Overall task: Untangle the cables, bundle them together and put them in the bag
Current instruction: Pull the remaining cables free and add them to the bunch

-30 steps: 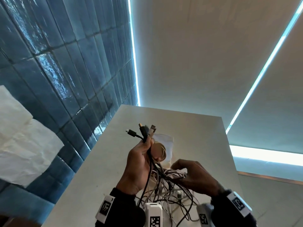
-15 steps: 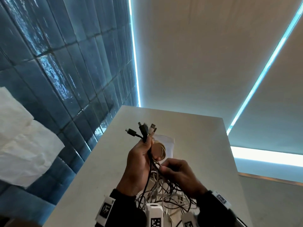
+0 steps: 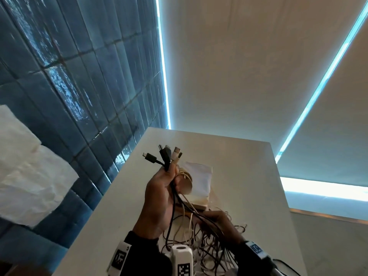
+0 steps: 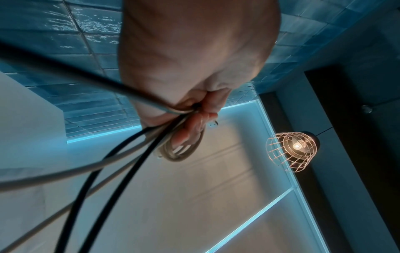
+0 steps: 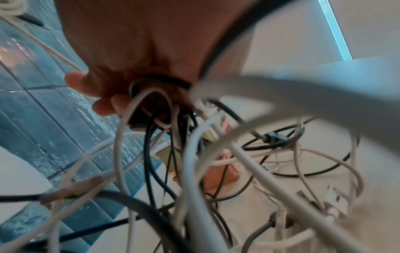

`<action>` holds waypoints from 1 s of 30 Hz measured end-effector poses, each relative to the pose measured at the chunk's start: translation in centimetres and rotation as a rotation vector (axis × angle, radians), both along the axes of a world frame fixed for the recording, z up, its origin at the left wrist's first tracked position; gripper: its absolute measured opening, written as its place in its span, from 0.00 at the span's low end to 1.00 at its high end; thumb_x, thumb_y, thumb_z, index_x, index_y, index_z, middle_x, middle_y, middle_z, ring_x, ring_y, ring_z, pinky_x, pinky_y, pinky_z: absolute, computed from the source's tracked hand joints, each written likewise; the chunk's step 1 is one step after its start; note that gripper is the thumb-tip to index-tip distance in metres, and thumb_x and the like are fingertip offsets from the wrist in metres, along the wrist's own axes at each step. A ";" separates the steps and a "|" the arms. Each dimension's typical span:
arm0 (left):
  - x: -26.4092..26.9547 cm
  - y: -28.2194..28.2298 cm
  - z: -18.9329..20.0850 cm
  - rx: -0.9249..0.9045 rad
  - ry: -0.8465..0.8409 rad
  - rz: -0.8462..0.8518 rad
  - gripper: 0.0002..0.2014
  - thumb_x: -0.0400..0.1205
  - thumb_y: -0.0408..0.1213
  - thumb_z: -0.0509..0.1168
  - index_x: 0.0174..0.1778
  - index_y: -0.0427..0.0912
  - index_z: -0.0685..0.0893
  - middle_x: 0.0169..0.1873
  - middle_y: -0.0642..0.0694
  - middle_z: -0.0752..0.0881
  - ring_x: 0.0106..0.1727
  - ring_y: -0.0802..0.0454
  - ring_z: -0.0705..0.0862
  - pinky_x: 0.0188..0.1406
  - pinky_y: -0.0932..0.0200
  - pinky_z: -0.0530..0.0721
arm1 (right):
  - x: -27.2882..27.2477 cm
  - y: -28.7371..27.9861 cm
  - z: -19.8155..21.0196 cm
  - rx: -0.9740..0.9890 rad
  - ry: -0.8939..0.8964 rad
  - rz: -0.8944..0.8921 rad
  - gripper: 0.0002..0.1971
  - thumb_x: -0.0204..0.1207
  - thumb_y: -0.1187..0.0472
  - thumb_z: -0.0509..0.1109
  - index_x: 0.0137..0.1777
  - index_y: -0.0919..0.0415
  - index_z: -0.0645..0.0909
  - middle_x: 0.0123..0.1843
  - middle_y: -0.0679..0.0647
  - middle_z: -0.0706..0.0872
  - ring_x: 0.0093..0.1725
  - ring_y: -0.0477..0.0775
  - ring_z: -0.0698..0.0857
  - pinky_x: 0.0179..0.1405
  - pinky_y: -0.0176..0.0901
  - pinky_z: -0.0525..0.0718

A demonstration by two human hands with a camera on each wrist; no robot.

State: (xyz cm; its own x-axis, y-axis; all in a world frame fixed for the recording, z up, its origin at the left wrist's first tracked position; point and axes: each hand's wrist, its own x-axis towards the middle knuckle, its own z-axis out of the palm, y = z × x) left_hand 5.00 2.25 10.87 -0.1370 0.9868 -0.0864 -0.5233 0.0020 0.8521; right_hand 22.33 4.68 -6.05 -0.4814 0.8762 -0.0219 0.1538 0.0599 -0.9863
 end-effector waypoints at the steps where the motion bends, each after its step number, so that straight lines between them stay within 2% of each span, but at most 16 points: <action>1: 0.0 0.0 0.2 0.006 -0.013 -0.007 0.11 0.82 0.45 0.63 0.36 0.46 0.81 0.29 0.49 0.65 0.31 0.52 0.62 0.36 0.53 0.60 | 0.1 0.1 -0.3 -0.009 -0.006 -0.003 0.25 0.74 0.41 0.73 0.39 0.68 0.84 0.30 0.47 0.76 0.32 0.49 0.71 0.32 0.49 0.66; 4: 0.2 -0.4 0.7 0.017 -0.050 -0.026 0.11 0.81 0.44 0.61 0.36 0.42 0.73 0.28 0.48 0.63 0.30 0.52 0.62 0.34 0.54 0.60 | 0.3 0.6 -0.7 -0.019 -0.052 -0.012 0.21 0.73 0.42 0.72 0.36 0.62 0.85 0.30 0.49 0.78 0.31 0.49 0.74 0.33 0.48 0.70; 7: -0.6 -0.4 1.1 0.046 -0.100 -0.017 0.10 0.81 0.43 0.60 0.36 0.42 0.71 0.28 0.48 0.63 0.29 0.53 0.62 0.34 0.54 0.60 | 1.2 0.9 -1.5 -0.026 -0.095 -0.027 0.20 0.72 0.38 0.70 0.31 0.54 0.84 0.27 0.45 0.78 0.29 0.46 0.74 0.32 0.44 0.71; 11: -1.4 -0.4 1.8 0.055 -0.071 -0.013 0.11 0.84 0.41 0.57 0.36 0.42 0.72 0.27 0.48 0.65 0.28 0.53 0.63 0.33 0.56 0.62 | 2.5 1.1 -1.3 -0.061 -0.103 -0.016 0.17 0.79 0.47 0.70 0.31 0.55 0.85 0.26 0.47 0.78 0.27 0.45 0.76 0.31 0.41 0.72; 13: -1.3 -0.4 1.7 0.029 0.022 -0.006 0.11 0.85 0.40 0.56 0.37 0.41 0.75 0.27 0.48 0.66 0.26 0.55 0.64 0.32 0.57 0.63 | 2.7 1.4 0.0 -0.113 -0.027 -0.052 0.15 0.78 0.51 0.71 0.34 0.58 0.87 0.25 0.52 0.79 0.26 0.48 0.78 0.30 0.41 0.74; 15: -1.0 -0.2 1.4 0.000 0.116 -0.004 0.14 0.85 0.41 0.56 0.44 0.34 0.80 0.27 0.48 0.66 0.26 0.55 0.64 0.31 0.57 0.63 | 2.8 1.8 1.7 -0.141 0.072 -0.107 0.19 0.74 0.45 0.74 0.37 0.63 0.87 0.25 0.59 0.80 0.26 0.54 0.78 0.30 0.43 0.76; 16: -0.8 -0.1 1.1 -0.023 0.154 -0.002 0.15 0.86 0.40 0.55 0.50 0.29 0.78 0.27 0.49 0.66 0.26 0.55 0.64 0.30 0.58 0.62 | 2.7 2.0 2.7 -0.139 0.111 -0.139 0.21 0.72 0.43 0.74 0.38 0.64 0.87 0.25 0.61 0.79 0.27 0.55 0.77 0.29 0.44 0.75; 17: -0.5 0.0 0.8 -0.049 0.183 0.001 0.14 0.87 0.39 0.54 0.55 0.29 0.75 0.27 0.49 0.67 0.26 0.56 0.64 0.29 0.58 0.62 | 2.6 2.1 3.7 -0.138 0.153 -0.166 0.20 0.71 0.44 0.73 0.38 0.65 0.87 0.25 0.63 0.77 0.26 0.55 0.75 0.28 0.44 0.74; 18: -0.2 0.0 0.5 -0.076 0.199 -0.002 0.13 0.88 0.39 0.54 0.56 0.30 0.75 0.26 0.49 0.67 0.25 0.56 0.64 0.28 0.59 0.62 | 2.3 2.3 4.7 -0.148 0.210 -0.175 0.19 0.71 0.47 0.72 0.39 0.67 0.86 0.25 0.62 0.74 0.26 0.54 0.73 0.26 0.42 0.72; 19: 0.2 0.0 0.3 -0.102 0.217 -0.009 0.14 0.88 0.39 0.54 0.50 0.32 0.80 0.26 0.49 0.68 0.24 0.56 0.64 0.27 0.59 0.62 | 2.1 2.4 5.7 -0.176 0.279 -0.169 0.16 0.73 0.51 0.71 0.40 0.68 0.85 0.26 0.60 0.71 0.25 0.53 0.70 0.24 0.41 0.70; 20: 0.6 0.1 0.1 -0.129 0.229 -0.021 0.16 0.88 0.39 0.55 0.40 0.36 0.81 0.25 0.49 0.68 0.24 0.56 0.64 0.26 0.60 0.62 | 1.8 2.5 6.7 -0.204 0.348 -0.151 0.14 0.75 0.55 0.69 0.42 0.69 0.85 0.27 0.58 0.67 0.25 0.52 0.68 0.23 0.40 0.68; 21: 1.0 0.1 0.0 -0.151 0.239 -0.032 0.17 0.88 0.39 0.55 0.34 0.40 0.75 0.25 0.49 0.69 0.23 0.56 0.65 0.26 0.60 0.62 | 1.5 2.5 7.7 -0.222 0.397 -0.131 0.13 0.76 0.57 0.67 0.44 0.68 0.85 0.28 0.57 0.65 0.25 0.51 0.65 0.22 0.39 0.65; 22: 1.4 0.2 -0.1 -0.171 0.243 -0.043 0.17 0.88 0.39 0.55 0.32 0.42 0.71 0.24 0.49 0.69 0.22 0.56 0.65 0.25 0.61 0.63 | 1.1 2.5 8.4 -0.229 0.422 -0.113 0.13 0.78 0.57 0.65 0.44 0.68 0.85 0.28 0.56 0.64 0.25 0.50 0.61 0.22 0.39 0.61; 25: 1.7 0.3 -0.3 -0.201 0.250 -0.053 0.16 0.88 0.39 0.54 0.33 0.43 0.68 0.23 0.50 0.70 0.22 0.56 0.66 0.25 0.60 0.63 | 0.6 2.6 10.1 -0.209 0.280 -0.012 0.16 0.82 0.53 0.64 0.43 0.66 0.86 0.24 0.53 0.65 0.23 0.50 0.58 0.21 0.39 0.54; 28: 0.9 0.5 -0.1 -0.202 0.178 -0.018 0.15 0.88 0.38 0.54 0.35 0.43 0.69 0.22 0.50 0.71 0.21 0.57 0.66 0.25 0.61 0.63 | 1.9 2.9 10.9 -0.287 0.037 0.282 0.07 0.77 0.61 0.69 0.42 0.64 0.86 0.25 0.50 0.75 0.23 0.46 0.66 0.21 0.39 0.59; 30: 0.0 0.7 0.1 -0.191 0.093 0.006 0.13 0.88 0.37 0.54 0.36 0.42 0.71 0.23 0.49 0.70 0.21 0.57 0.66 0.23 0.62 0.65 | 3.2 3.1 10.6 -0.459 0.123 0.503 0.06 0.74 0.62 0.69 0.44 0.65 0.83 0.28 0.52 0.72 0.23 0.46 0.66 0.21 0.39 0.60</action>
State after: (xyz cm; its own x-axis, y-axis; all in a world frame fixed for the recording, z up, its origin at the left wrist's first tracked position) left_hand 5.01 2.91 10.93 -0.1587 0.9529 -0.2585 -0.4428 0.1654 0.8813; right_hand 25.55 7.75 4.58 -0.8494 0.4613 -0.2563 0.1022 -0.3326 -0.9375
